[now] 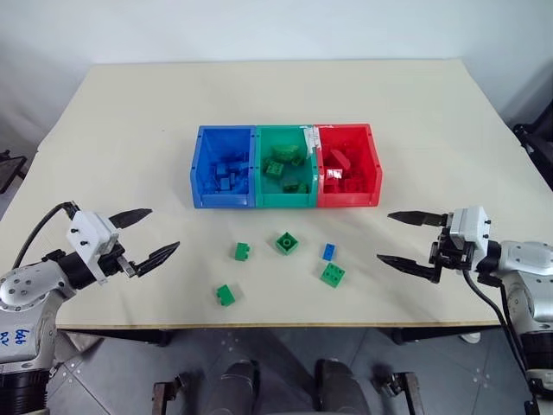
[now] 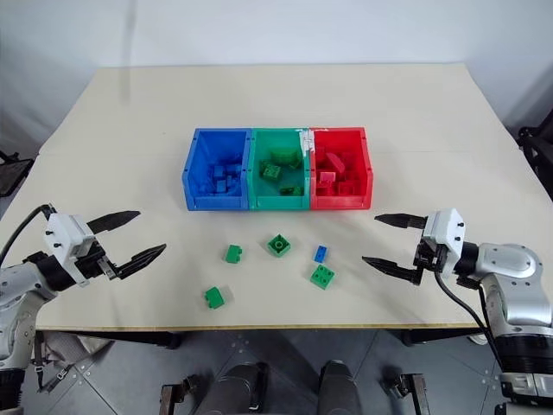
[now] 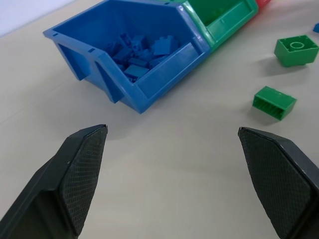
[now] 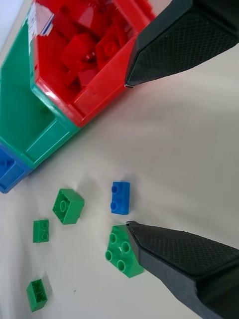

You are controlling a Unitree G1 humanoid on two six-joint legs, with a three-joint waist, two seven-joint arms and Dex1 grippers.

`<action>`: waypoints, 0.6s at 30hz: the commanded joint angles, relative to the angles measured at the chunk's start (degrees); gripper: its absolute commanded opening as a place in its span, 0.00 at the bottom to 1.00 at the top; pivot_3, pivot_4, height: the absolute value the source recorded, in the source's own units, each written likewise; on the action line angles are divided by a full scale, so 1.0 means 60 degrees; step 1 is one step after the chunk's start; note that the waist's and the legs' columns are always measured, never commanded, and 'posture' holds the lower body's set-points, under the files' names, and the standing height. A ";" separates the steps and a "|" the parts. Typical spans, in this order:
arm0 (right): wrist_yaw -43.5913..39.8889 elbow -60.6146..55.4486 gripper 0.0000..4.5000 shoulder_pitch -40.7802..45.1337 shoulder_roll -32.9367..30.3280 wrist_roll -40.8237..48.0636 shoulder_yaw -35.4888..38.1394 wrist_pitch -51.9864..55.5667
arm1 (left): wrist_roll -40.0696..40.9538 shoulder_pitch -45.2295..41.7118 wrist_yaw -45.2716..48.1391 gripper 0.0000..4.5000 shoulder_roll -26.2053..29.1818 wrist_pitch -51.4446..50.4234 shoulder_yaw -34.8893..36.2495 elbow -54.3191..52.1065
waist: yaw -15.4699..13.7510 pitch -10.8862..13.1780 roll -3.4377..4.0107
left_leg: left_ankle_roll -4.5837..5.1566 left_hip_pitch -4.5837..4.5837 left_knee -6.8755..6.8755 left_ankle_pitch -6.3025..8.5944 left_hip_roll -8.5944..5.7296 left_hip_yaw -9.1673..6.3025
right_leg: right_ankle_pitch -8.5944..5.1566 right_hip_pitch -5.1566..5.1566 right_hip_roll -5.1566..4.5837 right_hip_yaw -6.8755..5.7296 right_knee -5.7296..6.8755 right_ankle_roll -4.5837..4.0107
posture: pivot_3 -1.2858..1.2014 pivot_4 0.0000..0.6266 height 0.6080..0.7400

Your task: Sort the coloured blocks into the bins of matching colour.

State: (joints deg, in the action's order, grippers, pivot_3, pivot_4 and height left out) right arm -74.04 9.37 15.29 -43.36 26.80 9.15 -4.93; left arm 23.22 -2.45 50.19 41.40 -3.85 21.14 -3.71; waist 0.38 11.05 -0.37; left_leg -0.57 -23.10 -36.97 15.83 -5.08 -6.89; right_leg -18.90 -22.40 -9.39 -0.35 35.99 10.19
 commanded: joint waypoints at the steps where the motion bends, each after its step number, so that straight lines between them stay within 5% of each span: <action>1: 0.0162 -0.0295 1.00 -0.0071 0.0141 0.0132 0.0171 -0.0014 | -0.0174 0.0013 -0.0075 0.99 -0.0016 0.0269 -0.0080 -0.0026 | -0.0024 0.0000 0.0000 | 0.0000 -0.0001 -0.0001 0.0001 0.0000 0.0000 | 0.0000 0.0000 0.0000 0.0000 0.0000 0.0000 | 0.52 0.24 1.00; 8: 0.0911 -0.0970 1.00 -0.0942 -0.0027 0.0458 0.1089 0.0475 | 0.0670 -0.0477 0.0190 0.99 -0.0392 -0.0821 -0.0721 -0.0513 | -0.0138 0.0000 0.0000 | 0.0000 -0.0002 -0.0016 0.0001 -0.0004 -0.0004 | 0.0001 0.0007 -0.0004 0.0000 0.0004 0.0001 | 0.52 0.24 1.00; 18: 0.0526 -0.1125 1.00 -0.3832 -0.0677 0.0309 0.2884 0.0161 | 0.0239 -0.1394 0.2225 0.99 -0.0711 -0.0439 -0.3741 -0.1511 | -0.0221 0.0000 0.0000 | 0.0007 0.0002 -0.0018 0.0005 -0.0021 0.0036 | 0.0002 0.0010 -0.0001 -0.0001 -0.0006 0.0003 | 0.52 0.24 1.00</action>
State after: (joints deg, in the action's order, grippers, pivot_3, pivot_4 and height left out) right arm -70.37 3.01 -7.90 -46.31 28.24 24.98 -2.81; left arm 24.76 -10.07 62.10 36.86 -7.78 -0.93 -10.38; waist -0.95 11.05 -0.37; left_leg -0.53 -23.08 -37.07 15.85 -5.16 -6.57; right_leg -18.89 -22.36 -9.39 -0.35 35.96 10.21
